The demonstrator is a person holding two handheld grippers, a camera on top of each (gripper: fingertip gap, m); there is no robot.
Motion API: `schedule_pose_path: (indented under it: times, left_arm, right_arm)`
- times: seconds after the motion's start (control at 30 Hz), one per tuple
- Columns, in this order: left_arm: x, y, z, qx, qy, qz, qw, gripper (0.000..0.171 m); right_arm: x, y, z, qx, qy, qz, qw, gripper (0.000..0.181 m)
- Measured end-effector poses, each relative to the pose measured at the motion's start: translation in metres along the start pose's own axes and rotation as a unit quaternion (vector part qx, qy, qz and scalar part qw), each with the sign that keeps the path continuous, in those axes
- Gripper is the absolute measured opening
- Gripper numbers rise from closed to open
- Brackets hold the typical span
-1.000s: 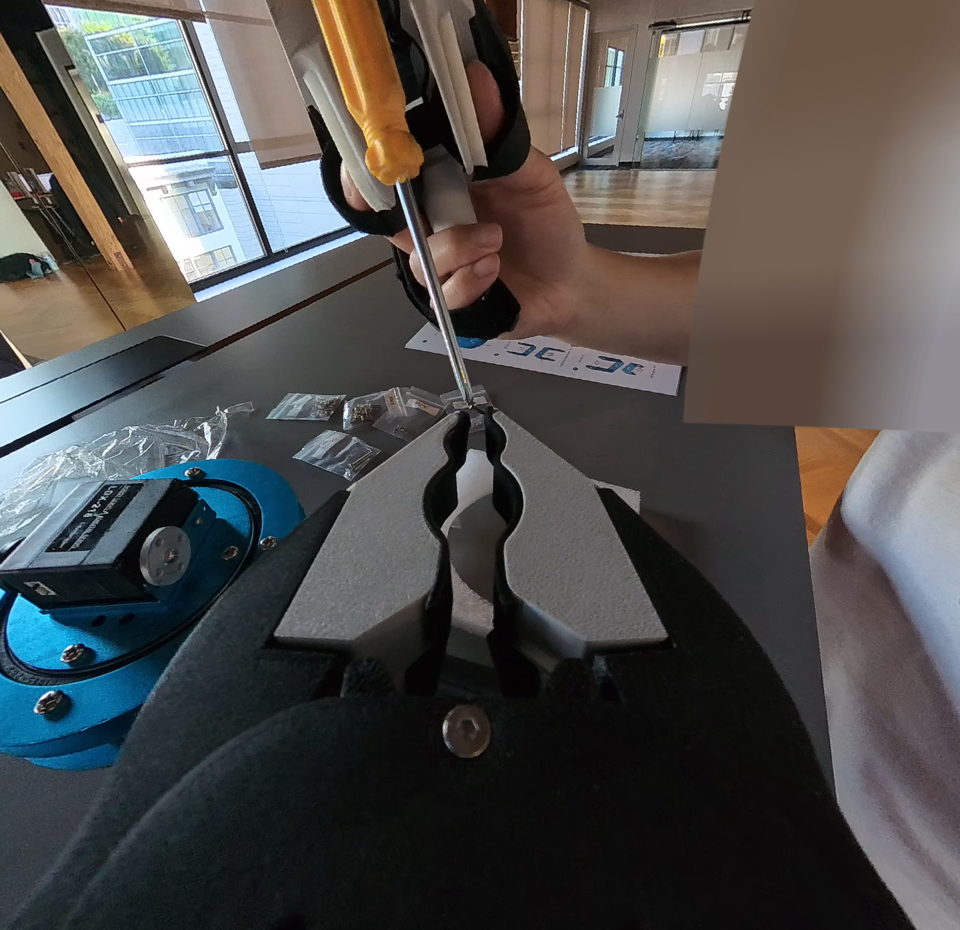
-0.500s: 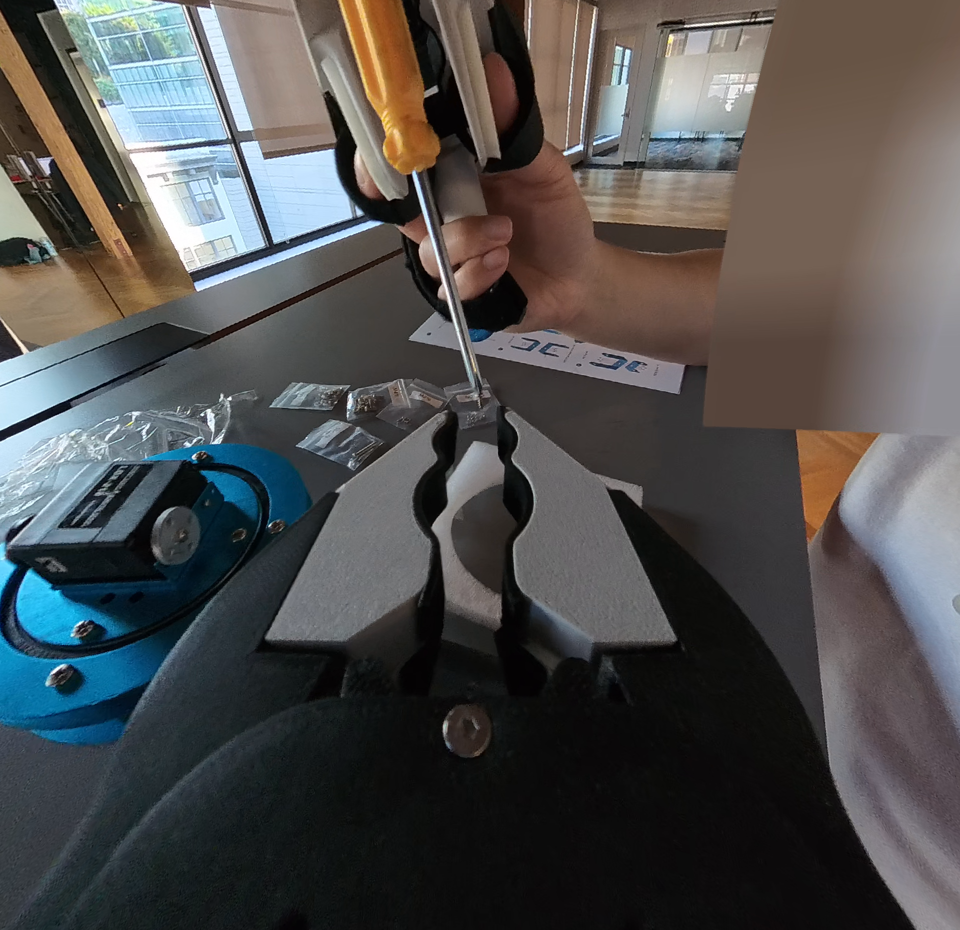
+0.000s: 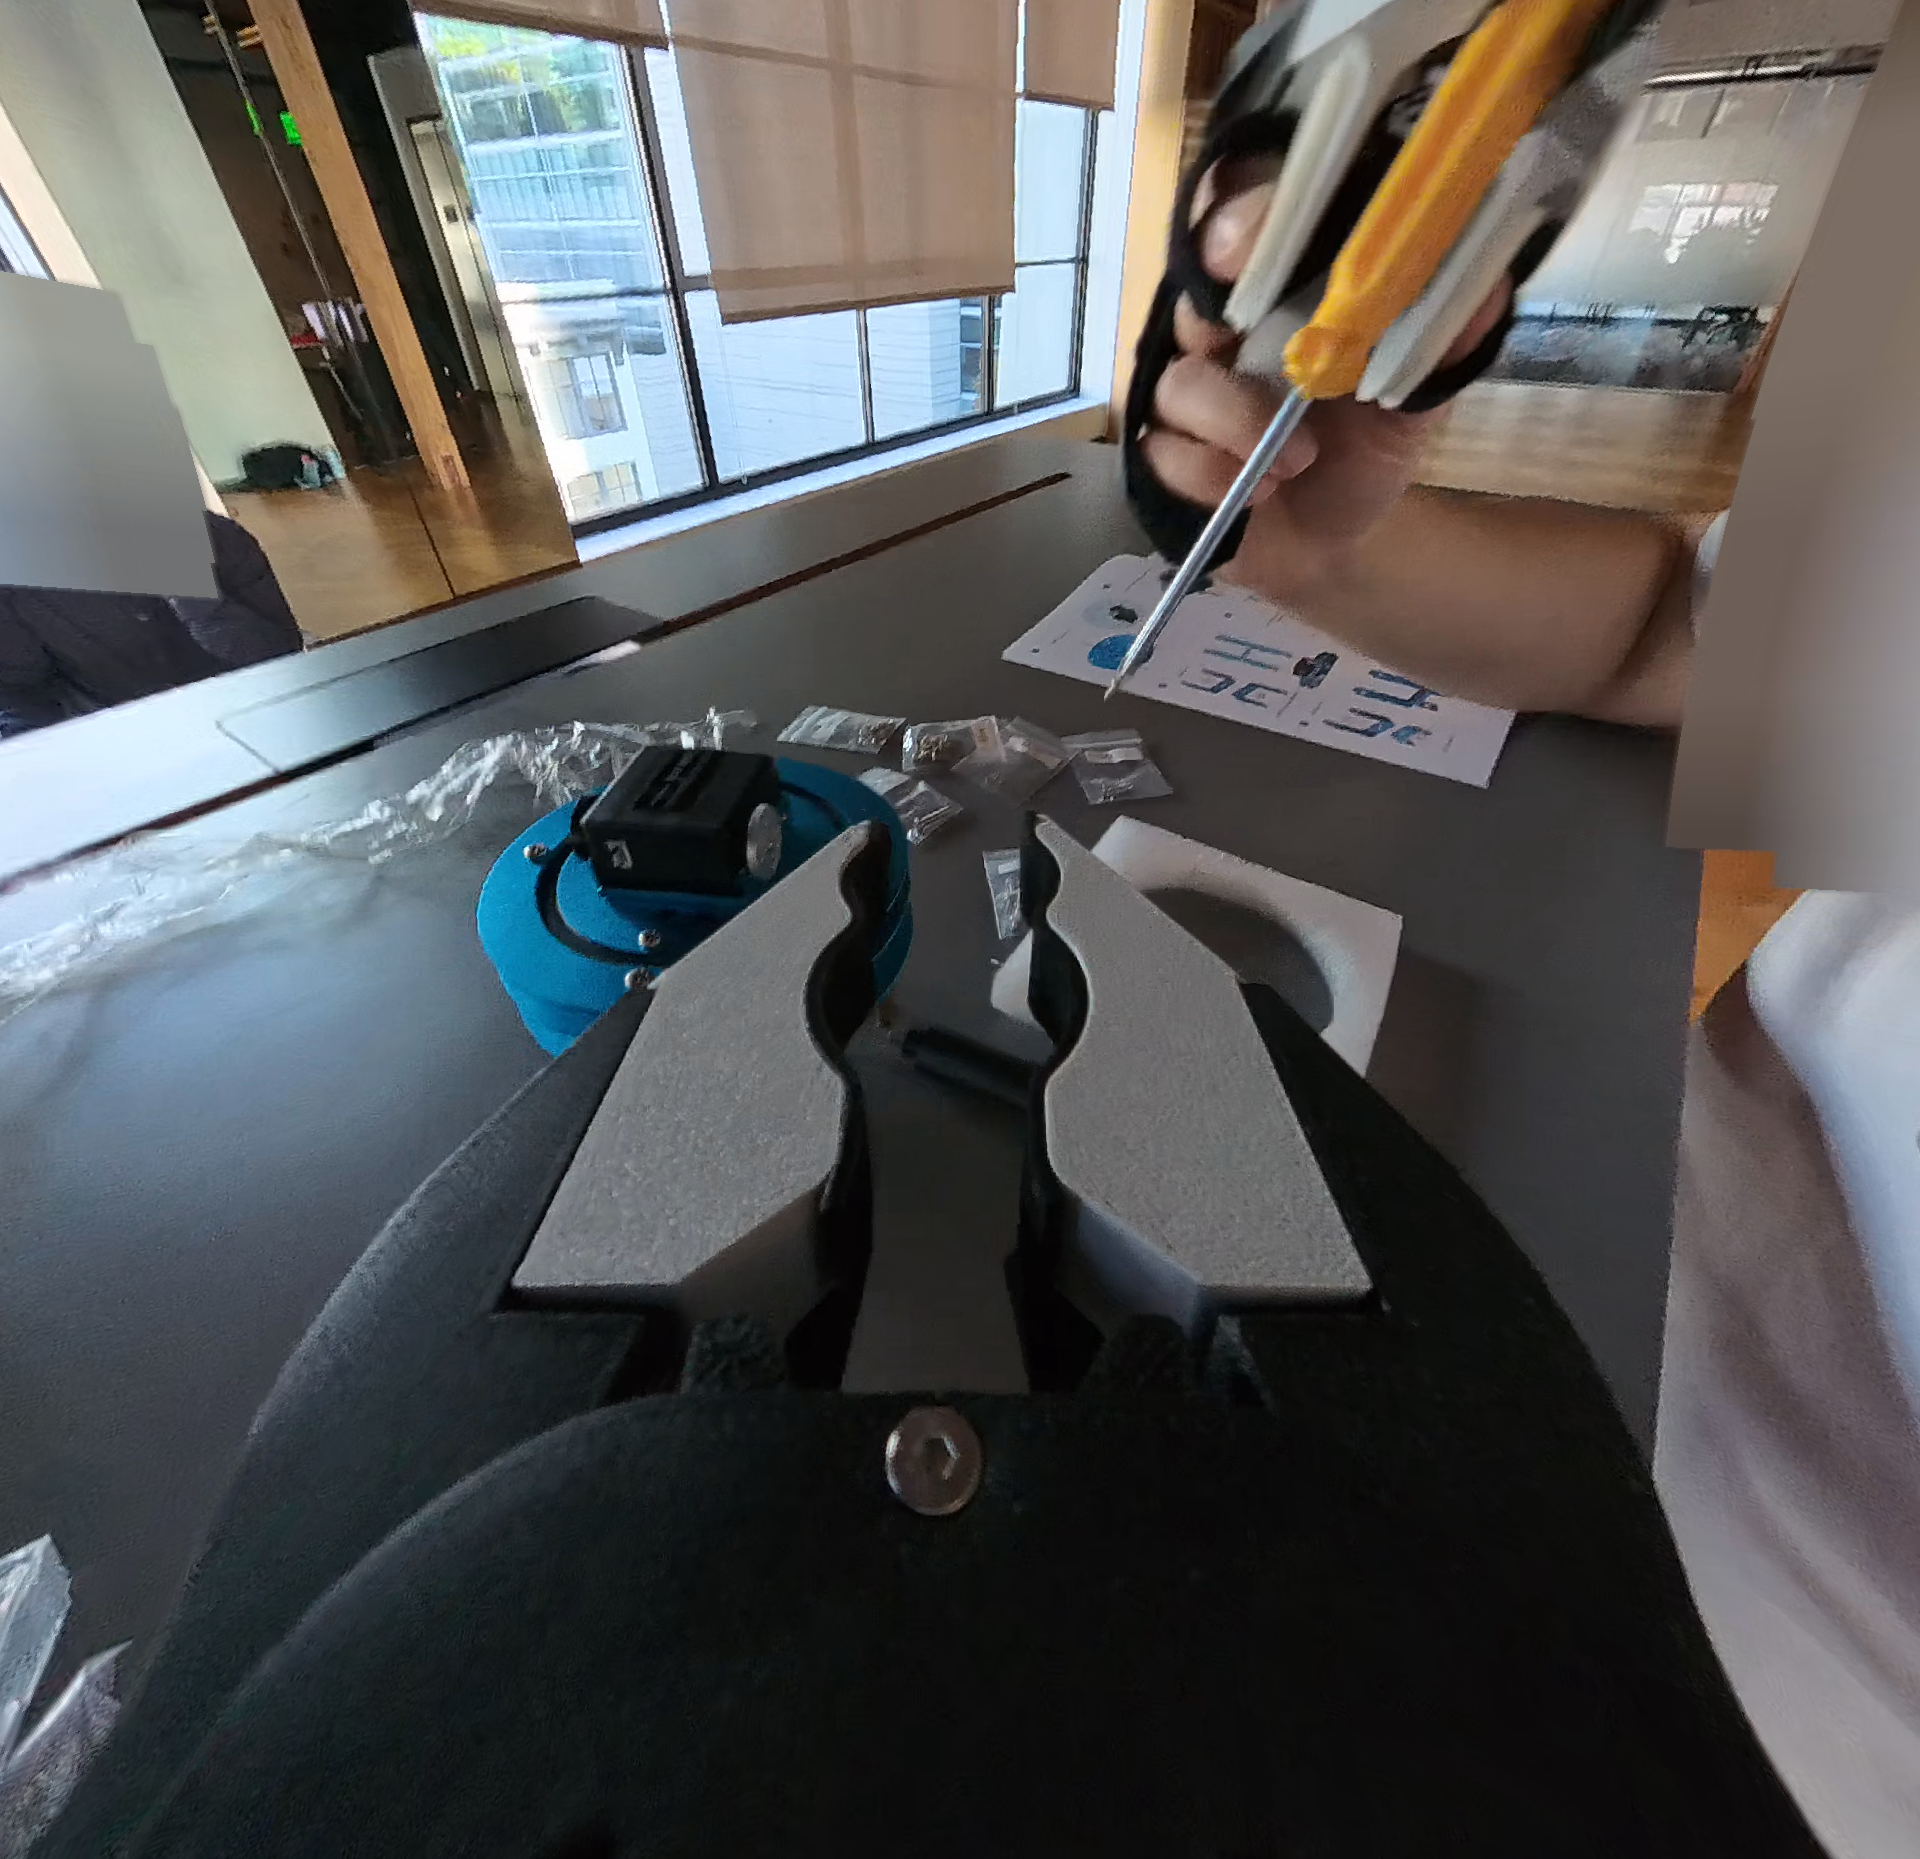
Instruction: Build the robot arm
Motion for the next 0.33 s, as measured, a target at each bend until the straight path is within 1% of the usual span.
schedule_pose_path:
  times: [0.03, 0.07, 0.13, 0.17, 0.2, 0.27, 0.33]
  left_arm:
    - [0.0, -0.002, 0.002, -0.013, -0.008, 0.003, 1.0, 0.024]
    - [0.002, -0.003, 0.003, -0.034, -0.012, 0.01, 0.999, 0.024]
    - [0.007, 0.0, 0.004, -0.102, -0.007, 0.025, 0.994, 0.022]
    - [0.01, 0.006, 0.004, -0.144, 0.002, 0.053, 0.988, 0.024]
    - [0.013, 0.015, 0.004, -0.194, 0.013, 0.085, 0.977, 0.024]
    - [0.018, 0.03, 0.003, -0.299, 0.046, 0.147, 0.942, 0.027]
    - [0.024, 0.042, 0.005, -0.392, 0.074, 0.185, 0.898, 0.026]
  right_arm:
    - [0.003, -0.004, 0.0, -0.025, -0.011, -0.006, 1.0, 0.015]
    - [0.007, -0.01, 0.002, -0.051, -0.027, -0.014, 0.998, 0.015]
    - [0.014, -0.023, 0.009, -0.109, -0.07, -0.033, 0.991, 0.015]
    - [0.018, -0.031, 0.013, -0.138, -0.091, -0.044, 0.985, 0.015]
    - [0.021, -0.04, 0.018, -0.166, -0.112, -0.058, 0.978, 0.015]
    - [0.026, -0.057, 0.027, -0.225, -0.149, -0.08, 0.96, 0.016]
    - [0.029, -0.074, 0.037, -0.291, -0.183, -0.104, 0.933, 0.015]
Point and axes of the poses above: each gripper's, where its closed fingertips meet, x out along the fingers, z out of its underside, y = z × x across the jaws, the point moved 6 cm from there along -x, back along the fingers, and after that the axes turned 1 degree about -x, right-handed, at the moved point
